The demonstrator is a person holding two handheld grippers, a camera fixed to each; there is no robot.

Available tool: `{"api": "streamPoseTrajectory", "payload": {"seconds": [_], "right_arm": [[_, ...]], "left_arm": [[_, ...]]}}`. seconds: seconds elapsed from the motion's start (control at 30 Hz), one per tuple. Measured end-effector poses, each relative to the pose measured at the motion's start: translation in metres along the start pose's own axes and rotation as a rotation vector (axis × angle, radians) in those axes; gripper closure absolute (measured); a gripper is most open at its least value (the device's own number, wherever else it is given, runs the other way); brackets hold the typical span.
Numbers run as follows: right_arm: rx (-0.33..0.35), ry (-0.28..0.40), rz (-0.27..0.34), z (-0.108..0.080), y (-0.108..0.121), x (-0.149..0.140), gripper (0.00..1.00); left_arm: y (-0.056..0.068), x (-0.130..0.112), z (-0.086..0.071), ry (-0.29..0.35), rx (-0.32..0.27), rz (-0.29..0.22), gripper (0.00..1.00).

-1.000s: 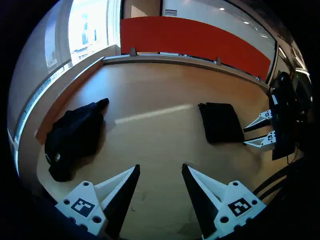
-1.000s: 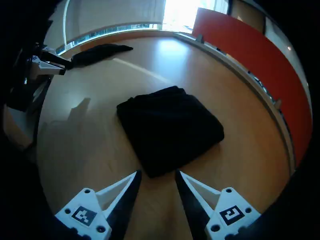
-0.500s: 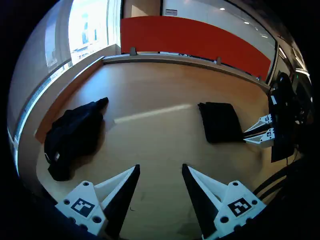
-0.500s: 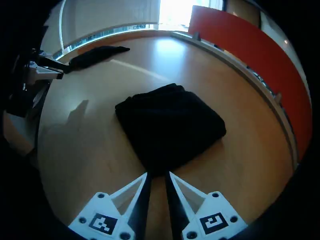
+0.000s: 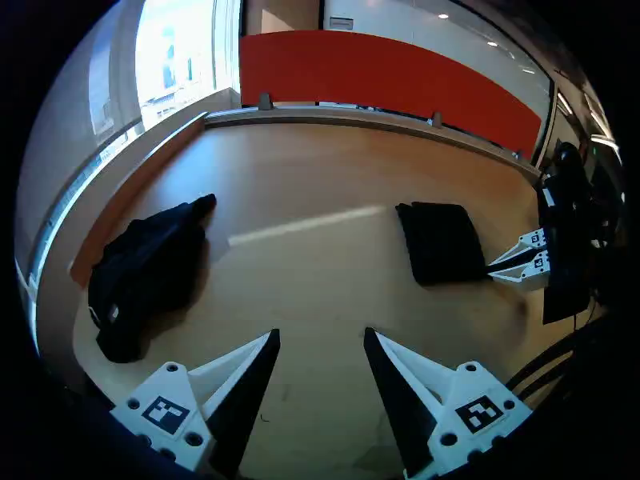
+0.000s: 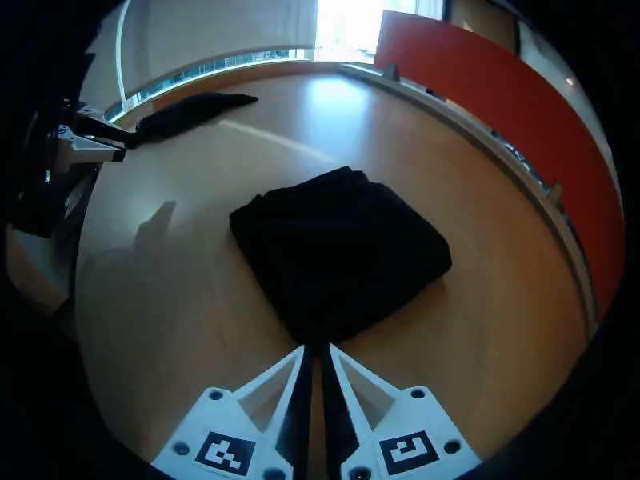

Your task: Fold towel

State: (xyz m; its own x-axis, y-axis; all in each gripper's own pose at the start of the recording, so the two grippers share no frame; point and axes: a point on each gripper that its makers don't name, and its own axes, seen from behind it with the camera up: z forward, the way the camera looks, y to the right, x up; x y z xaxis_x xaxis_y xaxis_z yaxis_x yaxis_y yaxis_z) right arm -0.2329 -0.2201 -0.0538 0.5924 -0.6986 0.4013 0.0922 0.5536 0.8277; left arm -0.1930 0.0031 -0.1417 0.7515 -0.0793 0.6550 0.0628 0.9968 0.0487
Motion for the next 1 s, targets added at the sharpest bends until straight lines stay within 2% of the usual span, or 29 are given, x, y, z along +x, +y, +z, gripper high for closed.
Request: {"api": "streamPoseTrajectory", "payload": {"seconds": [0.3, 0.5, 0.7, 1.0], "right_arm": [[-0.005, 0.019, -0.006, -0.003, 0.002, 0.007, 0.95], [-0.025, 0.058, -0.022, -0.013, 0.009, 0.024, 0.95], [-0.061, 0.116, -0.036, -0.032, 0.025, 0.054, 0.95], [-0.116, 0.203, -0.05, -0.071, 0.056, 0.108, 0.95]], "left_arm": [[-0.001, 0.002, 0.0, 0.004, 0.0, -0.001, 0.23], [0.0, 0.006, 0.001, 0.01, -0.002, 0.002, 0.23], [0.002, 0.014, 0.001, 0.021, -0.007, 0.009, 0.23], [0.01, 0.032, 0.001, 0.046, -0.023, 0.03, 0.23]]}}
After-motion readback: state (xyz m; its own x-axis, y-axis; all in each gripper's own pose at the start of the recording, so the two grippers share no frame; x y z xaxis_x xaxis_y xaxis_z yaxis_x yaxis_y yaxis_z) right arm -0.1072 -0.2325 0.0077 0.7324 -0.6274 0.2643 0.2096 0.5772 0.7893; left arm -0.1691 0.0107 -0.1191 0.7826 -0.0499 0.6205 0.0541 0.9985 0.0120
